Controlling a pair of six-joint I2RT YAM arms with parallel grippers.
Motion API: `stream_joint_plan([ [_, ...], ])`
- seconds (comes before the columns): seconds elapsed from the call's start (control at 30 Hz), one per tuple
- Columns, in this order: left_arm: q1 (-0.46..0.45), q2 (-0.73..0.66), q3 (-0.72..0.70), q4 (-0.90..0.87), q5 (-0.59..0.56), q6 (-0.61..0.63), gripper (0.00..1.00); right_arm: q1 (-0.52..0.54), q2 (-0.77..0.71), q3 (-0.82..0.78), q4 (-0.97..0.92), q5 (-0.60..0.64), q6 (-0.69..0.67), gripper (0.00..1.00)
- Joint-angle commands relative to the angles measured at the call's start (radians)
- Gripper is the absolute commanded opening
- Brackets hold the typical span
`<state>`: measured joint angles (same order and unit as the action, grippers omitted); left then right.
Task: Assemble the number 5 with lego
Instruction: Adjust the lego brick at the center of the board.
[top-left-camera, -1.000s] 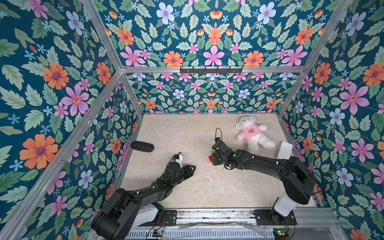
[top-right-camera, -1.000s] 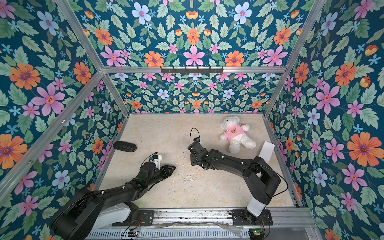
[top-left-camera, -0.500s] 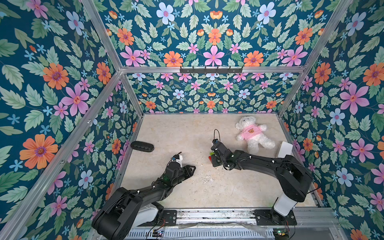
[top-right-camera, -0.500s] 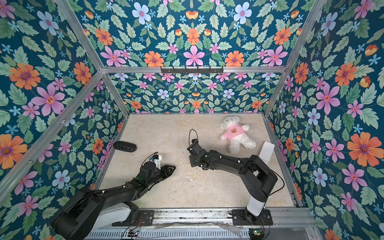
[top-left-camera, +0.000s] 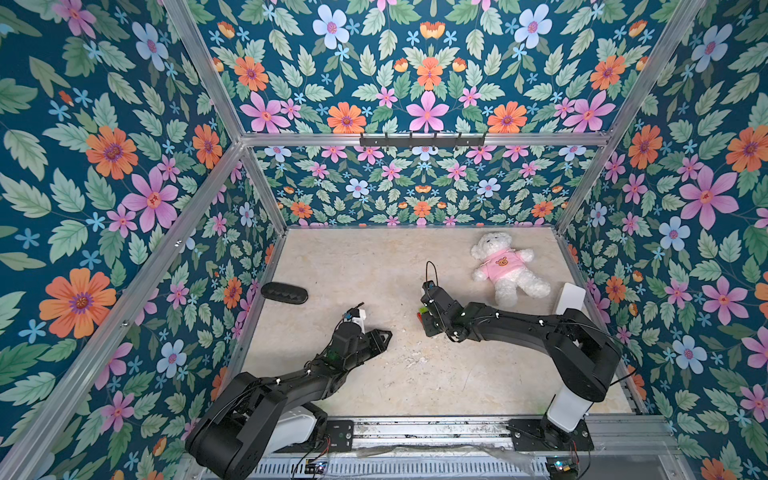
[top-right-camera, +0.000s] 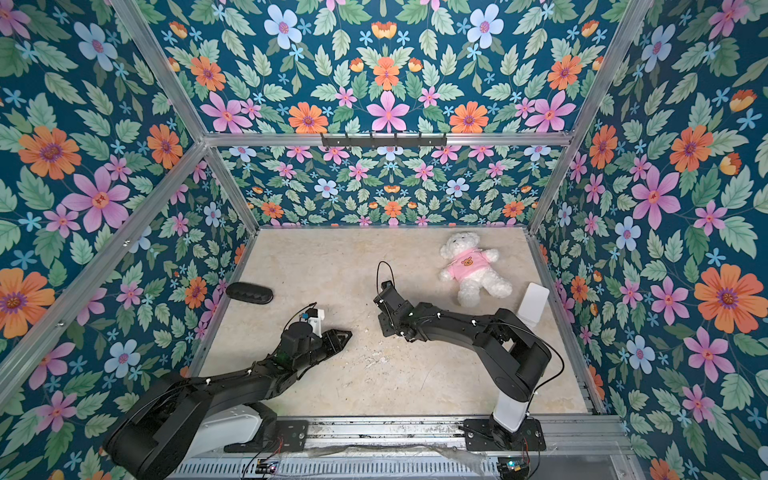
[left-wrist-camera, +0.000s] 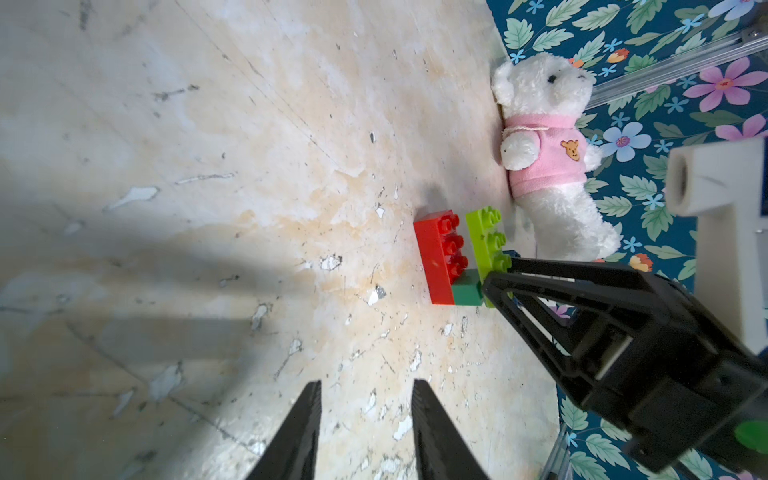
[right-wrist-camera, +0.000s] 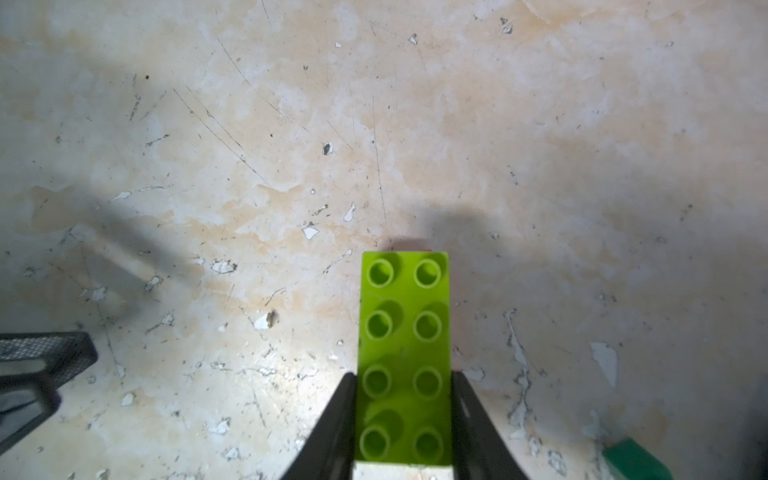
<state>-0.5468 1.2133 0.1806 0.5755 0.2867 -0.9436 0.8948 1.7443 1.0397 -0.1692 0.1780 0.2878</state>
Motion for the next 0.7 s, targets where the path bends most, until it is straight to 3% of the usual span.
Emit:
stream_joint_plan([
  [0.0,-0.001,0.008,0.01,0.008,0.002,0.008,0.4,0.002,0.008,-0.005,0.007,0.023,-0.017,0.27],
  [0.67,-0.001,0.04,0.019,0.017,0.006,0.006,0.4,0.009,-0.004,-0.109,0.115,0.003,-0.048,0.26],
])
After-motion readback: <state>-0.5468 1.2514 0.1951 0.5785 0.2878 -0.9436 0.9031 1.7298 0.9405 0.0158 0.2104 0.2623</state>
